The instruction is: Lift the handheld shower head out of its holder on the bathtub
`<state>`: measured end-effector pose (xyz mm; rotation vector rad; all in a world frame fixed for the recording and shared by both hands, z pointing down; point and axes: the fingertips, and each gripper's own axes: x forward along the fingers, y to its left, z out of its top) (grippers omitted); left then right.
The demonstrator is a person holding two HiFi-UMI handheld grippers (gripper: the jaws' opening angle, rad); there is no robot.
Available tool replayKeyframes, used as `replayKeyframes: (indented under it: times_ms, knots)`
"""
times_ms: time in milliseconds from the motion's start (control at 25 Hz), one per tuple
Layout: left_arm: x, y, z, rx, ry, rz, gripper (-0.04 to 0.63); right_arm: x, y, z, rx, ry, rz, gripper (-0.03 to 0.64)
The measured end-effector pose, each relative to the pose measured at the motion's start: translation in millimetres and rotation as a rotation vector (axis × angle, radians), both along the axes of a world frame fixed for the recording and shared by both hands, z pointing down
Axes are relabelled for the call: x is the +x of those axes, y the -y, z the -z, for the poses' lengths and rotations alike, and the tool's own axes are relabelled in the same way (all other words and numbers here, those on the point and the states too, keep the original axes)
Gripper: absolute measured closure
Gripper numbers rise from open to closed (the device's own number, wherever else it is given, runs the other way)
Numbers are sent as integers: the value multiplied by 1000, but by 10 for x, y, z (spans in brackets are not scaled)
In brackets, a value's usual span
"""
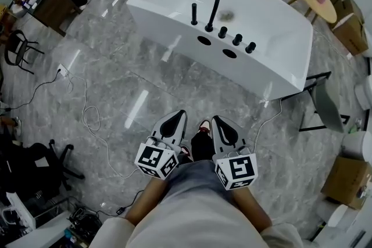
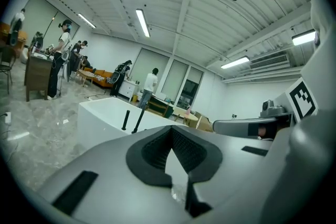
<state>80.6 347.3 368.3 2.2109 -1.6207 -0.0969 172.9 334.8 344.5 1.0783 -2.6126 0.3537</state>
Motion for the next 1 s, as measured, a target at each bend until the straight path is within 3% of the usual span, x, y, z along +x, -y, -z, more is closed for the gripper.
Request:
replayKeyframes:
  times_ms: [320, 520, 720, 1000]
  knots:
    - [58, 706, 95, 6, 11, 18, 591, 95, 622, 50, 9, 47, 6, 597]
    - [196, 1035, 148, 20, 29, 22, 591, 93, 948, 155, 75, 50, 48, 597]
    - [290, 1185, 160, 53, 24, 29, 591, 88, 1092, 103, 76, 62, 83, 597]
    - [397, 1253, 50, 4, 33, 23, 591, 196, 1145, 30, 39, 73, 83, 597]
